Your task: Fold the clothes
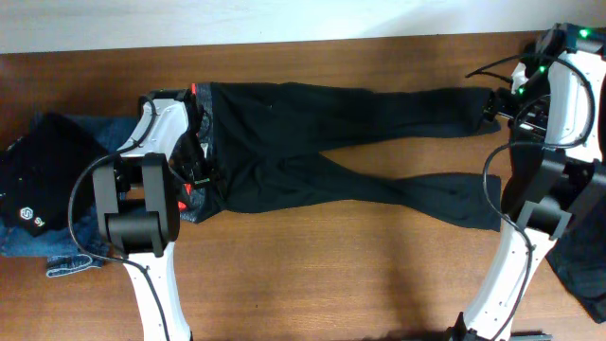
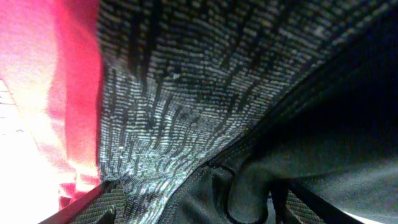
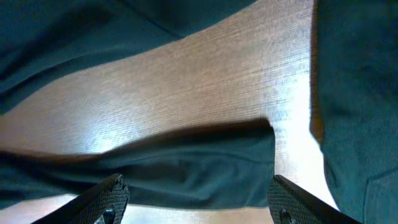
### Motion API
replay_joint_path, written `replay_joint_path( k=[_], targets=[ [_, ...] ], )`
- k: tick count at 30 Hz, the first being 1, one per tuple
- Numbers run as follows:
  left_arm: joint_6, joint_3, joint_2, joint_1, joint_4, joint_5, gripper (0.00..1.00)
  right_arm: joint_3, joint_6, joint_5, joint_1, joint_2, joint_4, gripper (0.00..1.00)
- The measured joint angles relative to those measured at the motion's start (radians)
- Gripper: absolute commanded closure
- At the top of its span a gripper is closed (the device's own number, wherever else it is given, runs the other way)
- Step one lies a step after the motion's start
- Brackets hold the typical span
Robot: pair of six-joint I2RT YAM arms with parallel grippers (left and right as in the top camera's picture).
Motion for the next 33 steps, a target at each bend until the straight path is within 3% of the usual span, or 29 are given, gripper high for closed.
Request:
replay_joint_path(
  k=[6,13,33],
  targets=[
    [0.000,0.000,0.000,0.000,0.000,0.000,0.25,-0.008,0.001,-0.001,0.000,-0.083,0.000,0.16],
    [0.000,0.000,0.000,0.000,0.000,0.000,0.25,-0.009,0.003,-0.027,0.000,-0.137,0.000,0.01],
    [0.000,0.000,0.000,0.000,0.000,0.000,0.25,-0.267,0.004,-0.046,0.000,-0.161,0.000,0.01]
  ],
)
